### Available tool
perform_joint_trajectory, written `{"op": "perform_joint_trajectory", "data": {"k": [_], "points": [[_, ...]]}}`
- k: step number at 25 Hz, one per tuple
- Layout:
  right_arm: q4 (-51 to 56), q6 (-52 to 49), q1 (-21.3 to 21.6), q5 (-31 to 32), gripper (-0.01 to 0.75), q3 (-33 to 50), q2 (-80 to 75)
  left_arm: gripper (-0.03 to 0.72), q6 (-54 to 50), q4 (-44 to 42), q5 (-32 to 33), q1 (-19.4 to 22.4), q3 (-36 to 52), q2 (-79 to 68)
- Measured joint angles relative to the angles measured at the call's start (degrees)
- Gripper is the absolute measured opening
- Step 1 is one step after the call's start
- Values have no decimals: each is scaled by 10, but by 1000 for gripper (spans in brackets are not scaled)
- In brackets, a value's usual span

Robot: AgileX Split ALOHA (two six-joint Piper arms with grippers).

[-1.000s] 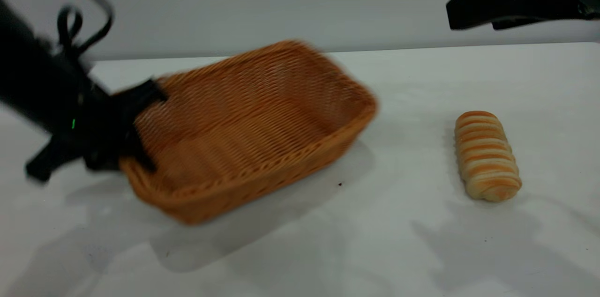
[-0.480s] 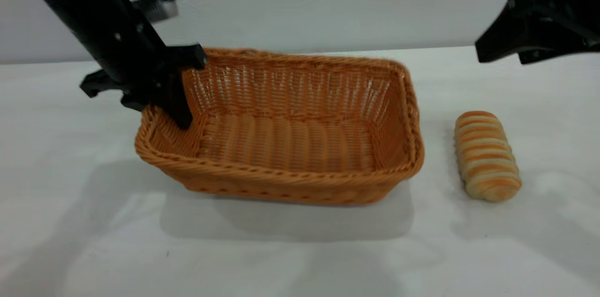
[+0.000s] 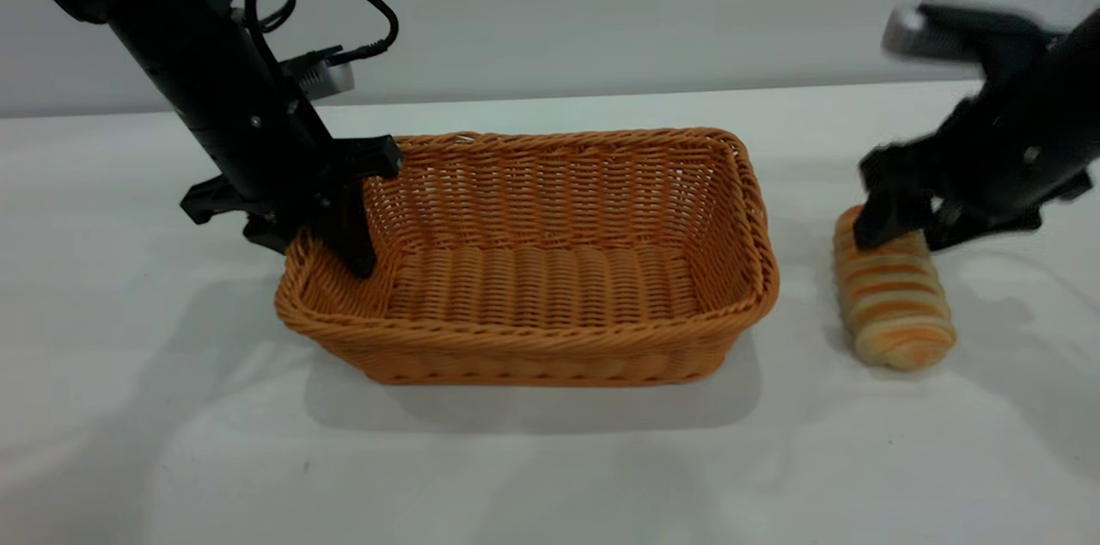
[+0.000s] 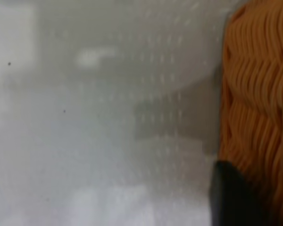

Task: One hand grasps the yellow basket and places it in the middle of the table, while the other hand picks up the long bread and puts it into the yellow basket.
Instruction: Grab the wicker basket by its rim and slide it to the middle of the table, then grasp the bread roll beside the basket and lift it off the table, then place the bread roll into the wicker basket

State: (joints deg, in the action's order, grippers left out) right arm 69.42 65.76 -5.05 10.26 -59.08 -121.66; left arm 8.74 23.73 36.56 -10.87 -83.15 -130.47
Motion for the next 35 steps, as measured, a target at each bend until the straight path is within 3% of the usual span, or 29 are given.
{"op": "perform_joint_trajectory", "data": {"k": [4, 7, 11, 13, 17, 23, 27, 31, 35], "points": [[2, 0, 0, -18, 574, -21, -47, 580, 0, -33, 49, 0, -7, 29], [3, 3, 0, -20, 506, -25, -59, 662, 1, -51, 93, 0, -8, 71], [-3, 12, 0, -31, 160, -27, -67, 649, 2, -72, 143, 0, -8, 140], [-9, 17, 0, -31, 69, -27, -67, 621, 2, -78, 166, 0, -8, 183], [-48, 22, 1, 2, 61, -24, -35, 574, 2, -88, 205, 0, -8, 271], [-93, 19, -12, 126, 61, -21, 108, 565, -2, -119, 260, 0, -8, 403], [-82, 18, -90, 150, 59, -21, 156, 563, -8, -134, 301, 0, -8, 473], [-28, 34, -190, 90, 69, -25, 138, 563, -9, -138, 304, 0, -8, 527], [24, 49, -244, 47, 138, -71, 58, 563, -9, -147, 304, 0, -8, 568]]}}
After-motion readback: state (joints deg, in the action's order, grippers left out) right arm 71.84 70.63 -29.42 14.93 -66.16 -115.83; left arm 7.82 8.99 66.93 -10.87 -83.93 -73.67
